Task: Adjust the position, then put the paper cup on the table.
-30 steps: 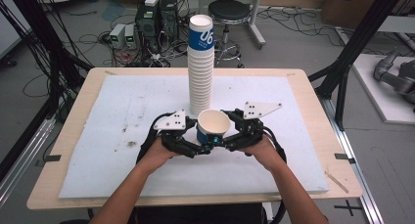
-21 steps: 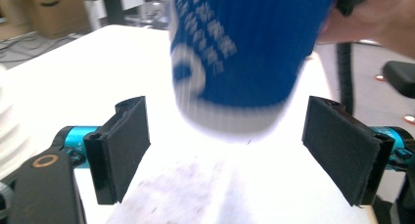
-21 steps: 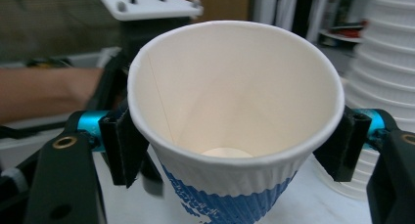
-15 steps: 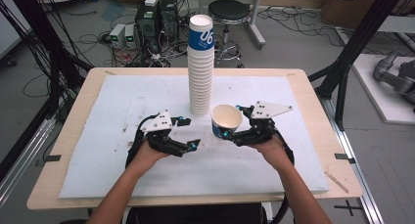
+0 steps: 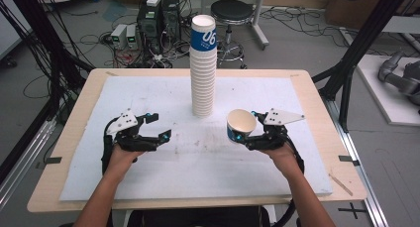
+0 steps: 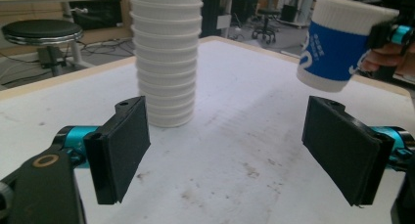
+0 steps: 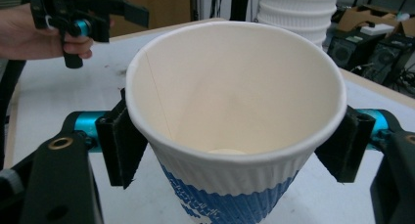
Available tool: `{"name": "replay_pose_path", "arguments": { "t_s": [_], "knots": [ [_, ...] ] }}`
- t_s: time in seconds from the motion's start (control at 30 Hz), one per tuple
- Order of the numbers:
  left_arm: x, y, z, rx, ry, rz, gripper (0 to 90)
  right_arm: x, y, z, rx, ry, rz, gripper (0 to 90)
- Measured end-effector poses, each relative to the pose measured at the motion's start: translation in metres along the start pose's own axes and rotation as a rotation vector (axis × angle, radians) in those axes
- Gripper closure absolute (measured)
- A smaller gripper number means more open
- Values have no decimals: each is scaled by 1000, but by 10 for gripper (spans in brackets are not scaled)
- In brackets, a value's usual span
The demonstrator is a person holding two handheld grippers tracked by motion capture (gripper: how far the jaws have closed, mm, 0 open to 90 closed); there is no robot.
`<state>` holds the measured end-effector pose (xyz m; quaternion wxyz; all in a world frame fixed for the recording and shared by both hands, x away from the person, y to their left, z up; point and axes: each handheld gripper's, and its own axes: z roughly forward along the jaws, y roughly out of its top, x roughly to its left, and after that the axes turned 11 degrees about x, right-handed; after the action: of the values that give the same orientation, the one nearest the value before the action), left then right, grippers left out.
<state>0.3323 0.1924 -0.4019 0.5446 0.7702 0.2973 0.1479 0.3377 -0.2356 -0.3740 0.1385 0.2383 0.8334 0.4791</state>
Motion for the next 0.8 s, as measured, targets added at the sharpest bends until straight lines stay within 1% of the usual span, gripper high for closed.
{"name": "replay_pose_path", "arguments": {
  "t_s": [0.1,0.3,0.47,0.57,0.7,0.77,0.8],
  "knots": [
    [3,-2,-5,-8,12,-9,177,-2,-5,1,6,-2,17,236],
    [4,-2,-7,-18,23,-11,177,-1,-4,2,1,-6,7,237],
    [7,-4,-10,-26,30,-19,177,-3,-3,-1,-8,-16,19,238],
    [9,-6,-9,-26,35,-23,177,-6,-3,-3,-13,-28,26,238],
    [12,-9,-9,-23,45,-19,177,-10,-2,-5,-11,-52,40,238],
    [12,-10,-9,-28,48,-14,178,-15,-2,-6,-11,-69,51,238],
    [12,-10,-10,-28,50,-7,177,-19,-2,-5,-7,-85,57,238]
  ]
}}
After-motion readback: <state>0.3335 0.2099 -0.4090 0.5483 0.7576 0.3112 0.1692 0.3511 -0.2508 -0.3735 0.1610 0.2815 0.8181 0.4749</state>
